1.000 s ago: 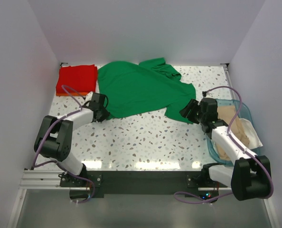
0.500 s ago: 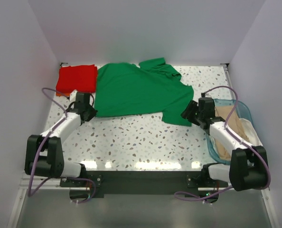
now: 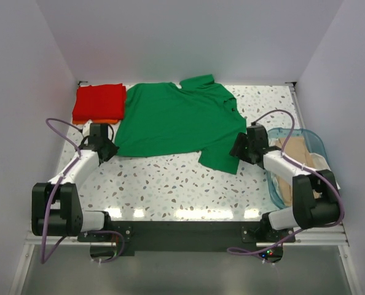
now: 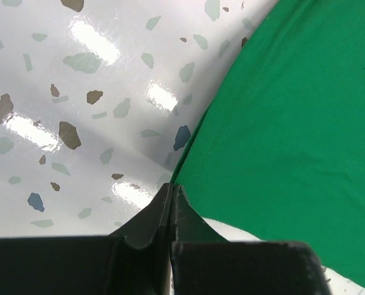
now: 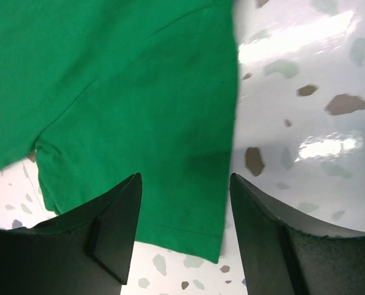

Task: Fold and stack the t-shirts
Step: Flatten the tshirt out

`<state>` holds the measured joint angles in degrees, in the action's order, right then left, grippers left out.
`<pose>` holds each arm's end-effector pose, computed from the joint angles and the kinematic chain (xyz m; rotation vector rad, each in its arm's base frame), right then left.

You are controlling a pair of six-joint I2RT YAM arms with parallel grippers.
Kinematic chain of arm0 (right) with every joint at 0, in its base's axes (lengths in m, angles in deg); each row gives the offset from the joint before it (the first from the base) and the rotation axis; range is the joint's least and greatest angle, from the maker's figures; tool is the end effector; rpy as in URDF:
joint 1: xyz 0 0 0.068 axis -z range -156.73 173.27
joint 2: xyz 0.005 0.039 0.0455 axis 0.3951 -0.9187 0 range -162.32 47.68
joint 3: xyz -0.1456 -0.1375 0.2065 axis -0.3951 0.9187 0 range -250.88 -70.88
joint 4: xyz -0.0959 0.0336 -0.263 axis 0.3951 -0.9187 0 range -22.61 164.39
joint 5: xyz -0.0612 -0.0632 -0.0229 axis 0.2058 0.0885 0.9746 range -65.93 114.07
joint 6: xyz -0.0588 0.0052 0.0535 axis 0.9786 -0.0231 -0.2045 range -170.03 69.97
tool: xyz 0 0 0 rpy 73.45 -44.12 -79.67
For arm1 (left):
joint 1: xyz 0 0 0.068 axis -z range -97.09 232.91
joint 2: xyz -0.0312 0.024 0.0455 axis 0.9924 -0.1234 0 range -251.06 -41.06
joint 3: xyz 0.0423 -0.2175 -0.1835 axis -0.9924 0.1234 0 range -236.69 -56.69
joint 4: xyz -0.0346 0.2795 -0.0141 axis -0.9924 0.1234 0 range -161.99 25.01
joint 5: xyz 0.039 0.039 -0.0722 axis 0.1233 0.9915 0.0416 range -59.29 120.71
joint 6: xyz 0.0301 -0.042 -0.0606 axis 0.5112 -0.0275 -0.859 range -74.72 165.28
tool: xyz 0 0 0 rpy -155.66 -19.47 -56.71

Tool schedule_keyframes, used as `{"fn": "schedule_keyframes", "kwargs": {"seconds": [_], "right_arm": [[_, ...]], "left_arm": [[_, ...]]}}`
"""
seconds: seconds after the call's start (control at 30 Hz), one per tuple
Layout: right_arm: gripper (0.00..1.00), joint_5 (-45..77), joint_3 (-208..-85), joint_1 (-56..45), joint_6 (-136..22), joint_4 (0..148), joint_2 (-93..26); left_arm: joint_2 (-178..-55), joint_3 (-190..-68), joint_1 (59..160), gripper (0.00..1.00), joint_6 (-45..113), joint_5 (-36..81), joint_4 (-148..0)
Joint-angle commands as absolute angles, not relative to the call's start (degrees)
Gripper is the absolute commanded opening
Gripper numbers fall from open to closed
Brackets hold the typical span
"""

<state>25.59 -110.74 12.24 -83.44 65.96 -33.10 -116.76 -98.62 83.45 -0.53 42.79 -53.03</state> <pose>0.3036 0.0573 0.1517 0.4887 2.4077 0.3141 0.2916 0.0116 0.1735 -1.0289 2.2395 -0.0872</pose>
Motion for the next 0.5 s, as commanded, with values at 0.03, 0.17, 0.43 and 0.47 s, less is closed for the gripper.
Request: {"fn": "schedule_keyframes", "kwargs": {"seconds": [0.03, 0.17, 0.43, 0.47], "right_arm": [[0.63, 32.67, -109.64, 6.75, -83.69, 65.16, -34.15], [0.61, 37.15, -108.67, 4.91, -85.09, 63.49, -34.07], [0.60, 40.15, -107.71, 2.62, -86.76, 61.56, -32.65], [0.59, 40.76, -107.79, 1.48, -87.11, 61.38, -33.00]], "left_arm": [[-114.89, -97.82, 82.91, 0.00, 0.63, 41.52, -53.00], [-114.10, -97.82, 82.91, 0.00, 0.63, 40.91, -53.09], [-112.87, -97.29, 82.91, 0.00, 0.54, 40.47, -53.36], [-112.78, -97.21, 82.91, 0.00, 0.54, 40.47, -53.36]]}}
